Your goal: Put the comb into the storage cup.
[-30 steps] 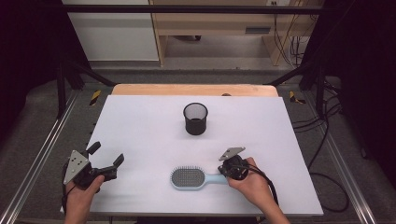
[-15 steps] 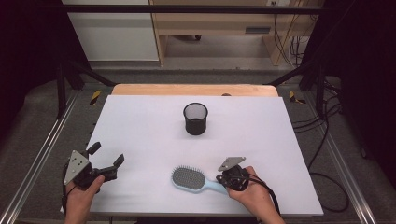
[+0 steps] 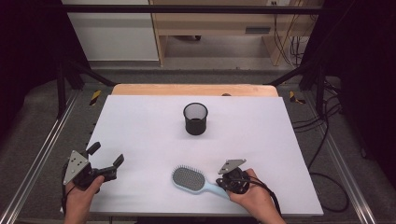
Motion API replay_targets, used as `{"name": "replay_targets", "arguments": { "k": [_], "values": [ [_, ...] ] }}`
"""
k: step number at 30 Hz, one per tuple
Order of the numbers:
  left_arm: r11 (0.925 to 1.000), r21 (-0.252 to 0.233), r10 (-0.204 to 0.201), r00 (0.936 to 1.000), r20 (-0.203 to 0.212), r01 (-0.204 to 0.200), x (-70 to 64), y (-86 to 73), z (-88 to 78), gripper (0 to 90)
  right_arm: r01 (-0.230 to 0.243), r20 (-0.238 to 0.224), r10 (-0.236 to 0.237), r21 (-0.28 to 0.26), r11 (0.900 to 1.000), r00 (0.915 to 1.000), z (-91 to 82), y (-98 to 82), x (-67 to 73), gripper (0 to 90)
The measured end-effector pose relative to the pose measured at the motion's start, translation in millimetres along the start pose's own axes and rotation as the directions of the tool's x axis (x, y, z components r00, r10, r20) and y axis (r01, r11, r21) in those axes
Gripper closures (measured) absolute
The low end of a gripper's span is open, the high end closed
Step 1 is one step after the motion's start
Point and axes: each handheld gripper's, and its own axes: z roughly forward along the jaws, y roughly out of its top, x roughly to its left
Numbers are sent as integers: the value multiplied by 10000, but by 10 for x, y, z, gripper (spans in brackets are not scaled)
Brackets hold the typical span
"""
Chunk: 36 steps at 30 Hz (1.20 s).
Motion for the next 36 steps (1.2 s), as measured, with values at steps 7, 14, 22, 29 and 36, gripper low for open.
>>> {"name": "replay_targets", "arguments": {
  "k": [7,14,22,29,36],
  "values": [
    [10000,18,17,10000,-4,-17,-6,-1,-13,17,19,461,2,-470,9989,9989,-101,-28,4,897],
    [10000,39,3,10000,-20,-3,-3,-5,-9,17,329,307,-304,-879,9956,9991,-275,40,58,704],
    [10000,48,1,10000,-9,-1,1,-7,-12,17,844,-79,-850,-539,9950,9964,-230,111,179,346],
    [10000,8,-7,10000,-2,7,-4,-2,-20,17,883,-158,-884,-33,9961,9960,-96,167,249,91],
    [10000,10,-29,10000,-52,29,7,-4,-17,17,1327,-275,-1317,367,9905,9909,-1,187,278,344]
  ]
}}
